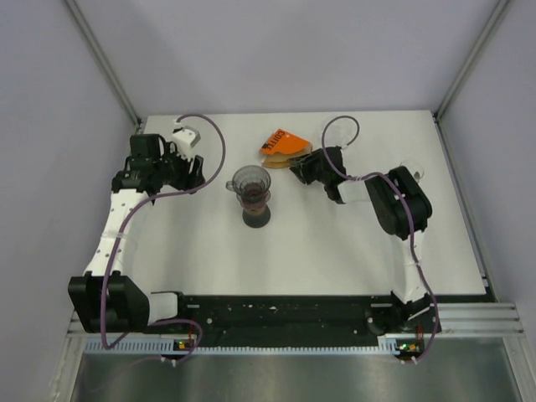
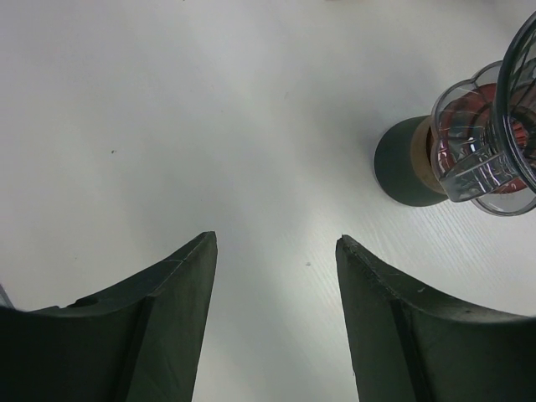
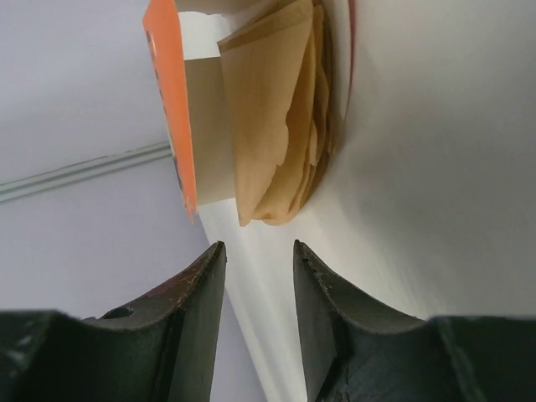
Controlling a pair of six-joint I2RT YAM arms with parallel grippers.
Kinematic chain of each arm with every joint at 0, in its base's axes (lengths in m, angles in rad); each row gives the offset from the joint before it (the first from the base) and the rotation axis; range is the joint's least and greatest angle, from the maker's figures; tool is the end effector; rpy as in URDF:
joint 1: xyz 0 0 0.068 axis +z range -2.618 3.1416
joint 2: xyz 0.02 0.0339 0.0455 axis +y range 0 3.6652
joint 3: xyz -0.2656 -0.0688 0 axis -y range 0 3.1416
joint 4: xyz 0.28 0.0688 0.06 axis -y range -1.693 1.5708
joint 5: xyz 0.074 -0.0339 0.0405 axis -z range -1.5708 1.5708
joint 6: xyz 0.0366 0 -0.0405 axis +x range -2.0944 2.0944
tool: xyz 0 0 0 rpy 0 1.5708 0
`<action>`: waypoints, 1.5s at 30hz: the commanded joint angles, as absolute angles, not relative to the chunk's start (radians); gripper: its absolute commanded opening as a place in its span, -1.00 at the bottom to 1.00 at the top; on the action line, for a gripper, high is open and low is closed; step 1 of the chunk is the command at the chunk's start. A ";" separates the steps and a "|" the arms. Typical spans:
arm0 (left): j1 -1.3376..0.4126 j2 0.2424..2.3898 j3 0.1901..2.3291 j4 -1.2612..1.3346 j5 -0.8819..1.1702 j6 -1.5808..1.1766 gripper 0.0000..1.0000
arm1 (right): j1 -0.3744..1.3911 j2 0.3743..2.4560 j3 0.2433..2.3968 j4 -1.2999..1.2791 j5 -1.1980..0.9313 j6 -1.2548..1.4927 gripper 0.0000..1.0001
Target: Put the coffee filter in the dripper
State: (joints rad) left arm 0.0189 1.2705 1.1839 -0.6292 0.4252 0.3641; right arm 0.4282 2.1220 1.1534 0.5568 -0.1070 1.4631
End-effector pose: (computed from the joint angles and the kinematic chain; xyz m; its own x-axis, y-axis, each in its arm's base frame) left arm 0.3068 -0.0093 0.3323 -0.5084 0.3148 -0.8015 0.5084 0.8610 0.0158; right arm 0.4244 0.1980 0.0988 -0.5381 0.8410 -0.0560 0.3081 0.2581 0.9157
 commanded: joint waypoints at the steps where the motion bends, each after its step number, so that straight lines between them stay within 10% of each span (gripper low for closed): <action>1: 0.021 1.267 1.227 -0.597 0.417 0.351 0.29 | 0.452 2.154 1.233 0.644 -0.089 1.515 -0.24; 45: 0.031 1.250 1.236 -0.623 0.426 0.370 0.29 | 0.454 2.335 1.361 0.726 -0.046 1.792 -0.46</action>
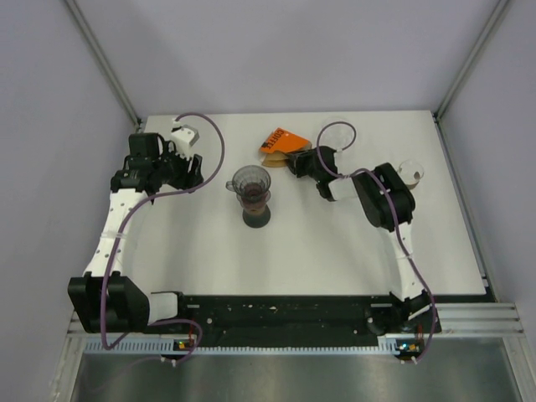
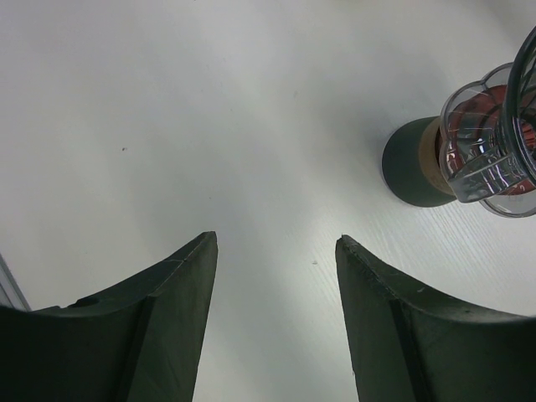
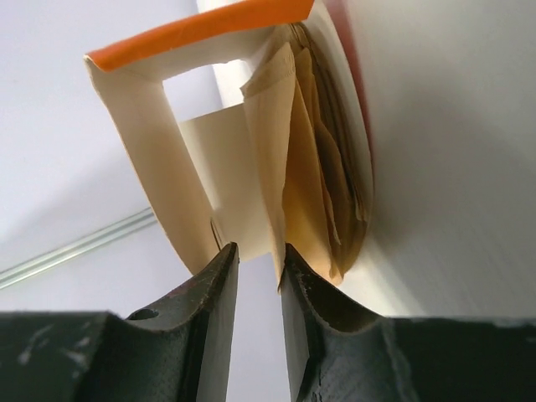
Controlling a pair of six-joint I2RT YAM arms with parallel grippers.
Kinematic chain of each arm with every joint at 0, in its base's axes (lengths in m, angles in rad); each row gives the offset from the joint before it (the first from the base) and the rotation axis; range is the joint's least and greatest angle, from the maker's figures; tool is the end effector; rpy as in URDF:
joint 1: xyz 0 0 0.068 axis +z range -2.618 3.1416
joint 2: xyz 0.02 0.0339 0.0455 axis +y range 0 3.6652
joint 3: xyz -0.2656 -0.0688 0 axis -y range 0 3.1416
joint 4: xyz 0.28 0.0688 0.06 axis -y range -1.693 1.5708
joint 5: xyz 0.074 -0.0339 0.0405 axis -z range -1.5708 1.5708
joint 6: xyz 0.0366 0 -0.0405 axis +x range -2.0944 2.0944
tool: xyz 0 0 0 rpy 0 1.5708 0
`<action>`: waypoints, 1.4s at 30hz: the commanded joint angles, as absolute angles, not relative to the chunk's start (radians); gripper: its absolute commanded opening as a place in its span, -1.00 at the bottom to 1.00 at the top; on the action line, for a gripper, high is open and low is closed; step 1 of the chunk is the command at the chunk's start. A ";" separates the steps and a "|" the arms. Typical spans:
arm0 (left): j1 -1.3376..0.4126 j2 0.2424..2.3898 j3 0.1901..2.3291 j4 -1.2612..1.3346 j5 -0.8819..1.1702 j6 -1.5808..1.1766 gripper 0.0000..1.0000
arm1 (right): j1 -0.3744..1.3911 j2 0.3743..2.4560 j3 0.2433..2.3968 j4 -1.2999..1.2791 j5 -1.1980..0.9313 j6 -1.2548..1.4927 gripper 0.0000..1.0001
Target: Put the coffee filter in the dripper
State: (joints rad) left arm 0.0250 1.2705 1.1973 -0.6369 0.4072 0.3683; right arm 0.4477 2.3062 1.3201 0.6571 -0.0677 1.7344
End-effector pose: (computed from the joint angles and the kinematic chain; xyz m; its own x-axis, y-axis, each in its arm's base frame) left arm 0.3069 -0.0068 0.3364 -0.5082 0.3180 -0.8004 0.4933 0.8693 0.0321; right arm 0.4563 0.2219 0.0744 -0.4356 0.8828 0.1757 0.3671 -0.0040 0.9302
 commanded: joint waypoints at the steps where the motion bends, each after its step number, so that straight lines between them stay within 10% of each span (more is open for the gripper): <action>1: 0.032 1.250 1.236 -0.621 0.426 0.371 0.28 | 0.456 2.339 1.364 0.726 -0.045 1.795 -0.47; 10: 0.032 1.252 1.238 -0.627 0.428 0.377 0.28 | 0.454 2.346 1.342 0.744 -0.038 1.832 -1.00; 35: 0.032 1.235 1.267 -0.655 0.419 0.391 0.29 | 0.434 1.855 0.904 0.853 -0.121 1.473 -1.00; 42: 0.034 1.220 1.295 -0.703 0.371 0.396 0.29 | 0.434 1.582 0.903 0.559 -0.225 0.985 -1.00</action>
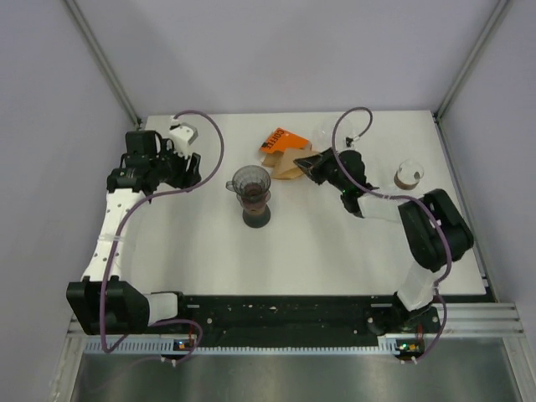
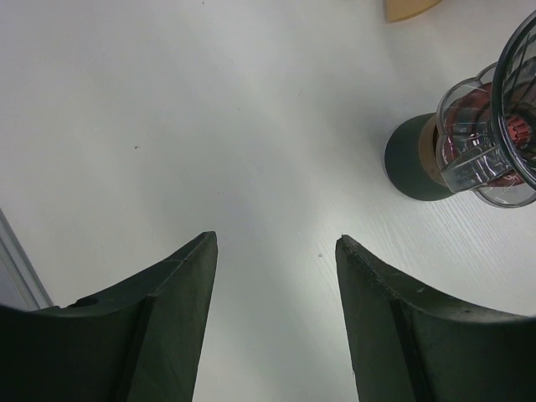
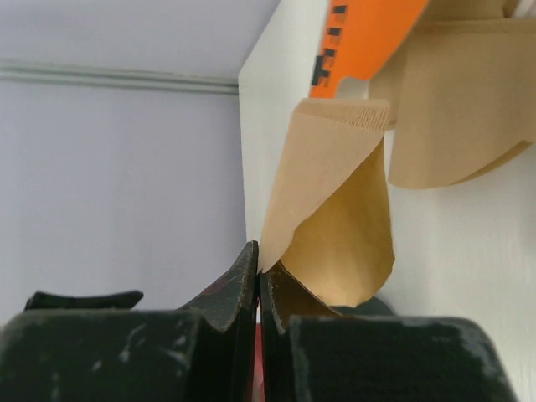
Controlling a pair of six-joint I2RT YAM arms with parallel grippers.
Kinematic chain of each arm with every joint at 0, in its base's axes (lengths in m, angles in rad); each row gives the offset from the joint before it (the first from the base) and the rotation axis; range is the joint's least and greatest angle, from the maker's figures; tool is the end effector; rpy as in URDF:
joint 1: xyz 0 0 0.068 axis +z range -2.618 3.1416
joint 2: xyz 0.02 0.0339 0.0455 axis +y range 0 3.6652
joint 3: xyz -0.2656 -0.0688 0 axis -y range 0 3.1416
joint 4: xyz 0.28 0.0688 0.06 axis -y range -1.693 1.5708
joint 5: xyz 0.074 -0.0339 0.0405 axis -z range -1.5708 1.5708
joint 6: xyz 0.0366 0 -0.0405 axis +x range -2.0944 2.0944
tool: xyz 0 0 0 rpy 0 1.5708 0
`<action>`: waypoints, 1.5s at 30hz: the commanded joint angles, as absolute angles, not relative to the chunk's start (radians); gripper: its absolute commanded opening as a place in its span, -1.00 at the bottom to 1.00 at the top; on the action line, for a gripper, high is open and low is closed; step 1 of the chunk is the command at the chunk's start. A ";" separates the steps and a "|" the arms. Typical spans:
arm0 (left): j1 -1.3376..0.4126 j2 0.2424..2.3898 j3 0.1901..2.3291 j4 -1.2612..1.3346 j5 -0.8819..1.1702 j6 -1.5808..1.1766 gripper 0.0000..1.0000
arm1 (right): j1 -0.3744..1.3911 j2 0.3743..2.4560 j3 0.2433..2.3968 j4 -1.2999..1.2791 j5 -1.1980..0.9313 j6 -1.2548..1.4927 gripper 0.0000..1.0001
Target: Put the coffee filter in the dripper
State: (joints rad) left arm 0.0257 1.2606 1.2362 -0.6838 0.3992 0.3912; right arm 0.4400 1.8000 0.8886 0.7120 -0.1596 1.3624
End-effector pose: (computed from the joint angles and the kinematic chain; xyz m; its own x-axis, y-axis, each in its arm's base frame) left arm 0.3024 -0.0065 0.3495 -0.4976 0.3386 -0.7986 0.4989 0.8649 0.0559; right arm 0.3660 0.1787 0.1658 -0.5864 0.7916 -0.1720 0.0592 0.2536 0.9655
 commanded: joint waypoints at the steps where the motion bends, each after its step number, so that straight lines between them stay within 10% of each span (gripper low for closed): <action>1: 0.032 1.221 1.301 -0.709 0.365 0.394 0.29 | 0.434 1.519 0.920 0.484 -0.219 0.875 -1.00; 16: 0.034 1.223 1.515 -0.831 0.554 0.315 0.27 | 0.615 1.169 1.436 -0.431 -0.233 -0.392 -1.00; 36: 0.017 1.189 1.773 -1.020 0.753 0.252 0.25 | 1.080 1.529 1.876 -0.891 0.222 -1.617 -1.00; 45: -0.164 1.236 1.862 -1.014 0.729 0.170 0.93 | 1.147 1.594 1.882 -0.853 0.345 -1.756 -1.00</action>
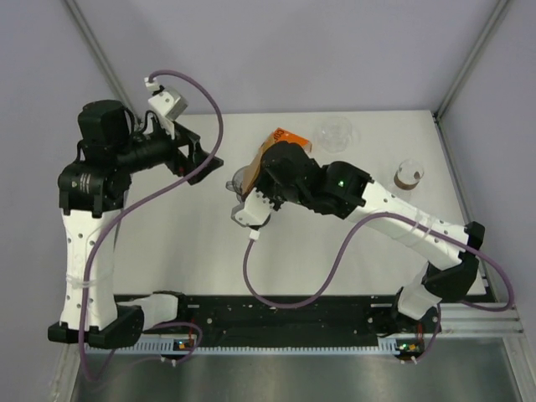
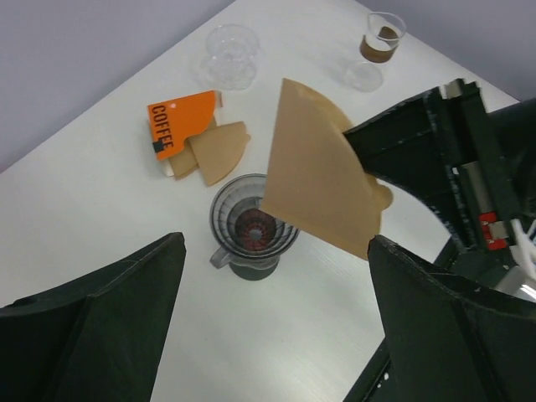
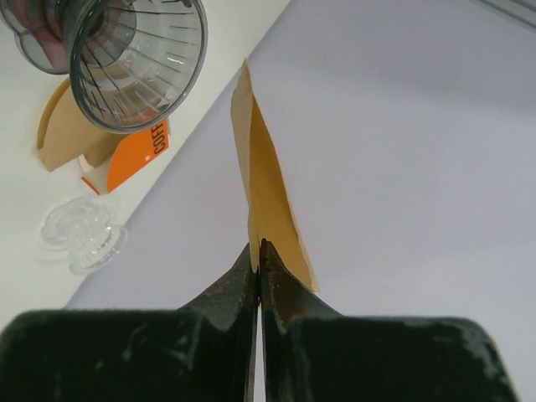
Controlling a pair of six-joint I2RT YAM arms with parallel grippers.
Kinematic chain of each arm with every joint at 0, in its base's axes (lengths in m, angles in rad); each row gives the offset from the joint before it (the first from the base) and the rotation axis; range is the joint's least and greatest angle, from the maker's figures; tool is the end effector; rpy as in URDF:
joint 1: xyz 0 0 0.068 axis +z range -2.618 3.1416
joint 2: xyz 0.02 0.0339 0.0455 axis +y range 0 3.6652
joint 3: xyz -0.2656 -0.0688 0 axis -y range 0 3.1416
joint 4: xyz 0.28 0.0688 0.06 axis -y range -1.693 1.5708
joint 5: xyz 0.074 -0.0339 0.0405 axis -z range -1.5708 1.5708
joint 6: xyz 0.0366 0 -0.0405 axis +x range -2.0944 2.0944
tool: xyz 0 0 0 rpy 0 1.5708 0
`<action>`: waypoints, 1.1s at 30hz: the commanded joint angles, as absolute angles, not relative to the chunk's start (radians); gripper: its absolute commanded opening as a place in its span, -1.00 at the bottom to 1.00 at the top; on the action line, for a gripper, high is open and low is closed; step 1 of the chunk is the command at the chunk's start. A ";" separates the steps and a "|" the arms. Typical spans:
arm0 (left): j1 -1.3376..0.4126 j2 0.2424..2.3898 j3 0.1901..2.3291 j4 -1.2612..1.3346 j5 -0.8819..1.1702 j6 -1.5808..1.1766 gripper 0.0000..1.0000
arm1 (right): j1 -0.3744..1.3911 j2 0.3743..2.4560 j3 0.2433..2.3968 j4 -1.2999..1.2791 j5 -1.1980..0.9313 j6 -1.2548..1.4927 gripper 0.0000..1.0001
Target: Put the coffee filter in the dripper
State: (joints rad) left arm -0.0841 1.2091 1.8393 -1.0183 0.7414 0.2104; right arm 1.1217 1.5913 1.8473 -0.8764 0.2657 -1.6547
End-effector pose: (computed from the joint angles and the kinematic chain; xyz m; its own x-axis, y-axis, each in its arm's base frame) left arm 0.2075 -0.0423 0.5372 -0.2257 0.1736 -0.9586 0.7485 0.6607 -0.0566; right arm 0.1693 0.3292 0.4444 0.7949 -0.5653 0.2203 -0.1864 -0.5731 -0.7980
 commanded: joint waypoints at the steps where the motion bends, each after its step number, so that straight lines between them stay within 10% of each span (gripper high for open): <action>1: -0.190 1.245 1.855 -1.002 0.698 0.157 0.93 | 1.157 1.594 1.873 -0.836 0.357 -1.775 -1.00; 24: -0.449 1.358 1.812 -0.904 0.283 0.049 0.79 | 1.233 1.612 1.746 -0.652 0.528 -1.928 -1.00; 33: -0.474 1.358 1.778 -0.899 0.155 0.107 0.16 | 1.232 1.600 1.732 -0.649 0.523 -1.919 -1.00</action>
